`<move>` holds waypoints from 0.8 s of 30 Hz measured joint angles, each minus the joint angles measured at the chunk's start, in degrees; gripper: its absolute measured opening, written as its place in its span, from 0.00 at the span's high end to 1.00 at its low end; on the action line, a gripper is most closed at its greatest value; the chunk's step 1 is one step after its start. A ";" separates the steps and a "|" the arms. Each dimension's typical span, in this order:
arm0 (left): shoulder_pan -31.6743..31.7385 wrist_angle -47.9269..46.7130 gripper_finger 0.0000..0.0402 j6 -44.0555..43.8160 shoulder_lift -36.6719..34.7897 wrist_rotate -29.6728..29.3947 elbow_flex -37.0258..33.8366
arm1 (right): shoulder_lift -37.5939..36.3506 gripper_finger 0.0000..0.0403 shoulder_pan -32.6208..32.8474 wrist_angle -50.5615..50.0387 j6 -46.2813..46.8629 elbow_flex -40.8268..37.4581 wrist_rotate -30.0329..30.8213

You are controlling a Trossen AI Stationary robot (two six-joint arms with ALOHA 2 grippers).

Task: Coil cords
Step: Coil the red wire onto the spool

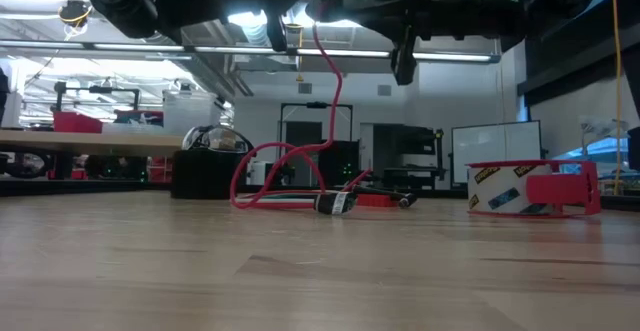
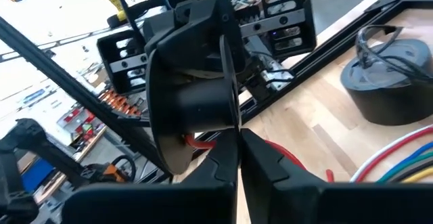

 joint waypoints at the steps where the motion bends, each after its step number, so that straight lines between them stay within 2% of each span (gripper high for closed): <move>1: 0.03 -0.06 0.99 0.32 -0.03 -0.03 0.00 | 0.00 0.98 0.00 -0.14 0.00 0.00 0.29; 6: 1.03 1.38 0.93 2.57 -0.03 0.31 -0.04 | -0.07 0.99 0.00 0.33 0.18 0.03 0.52; 15: 4.97 7.22 0.71 8.34 -0.01 0.66 -0.09 | -0.17 0.99 -0.07 0.35 0.44 0.13 3.37; 20: 6.94 9.15 0.66 9.19 -0.18 0.56 -0.09 | -1.82 0.99 -0.07 -1.94 0.17 0.13 7.74; 24: 8.21 9.95 0.66 9.40 -0.25 0.45 -0.09 | -6.58 0.99 -0.04 -8.20 -2.28 0.13 14.76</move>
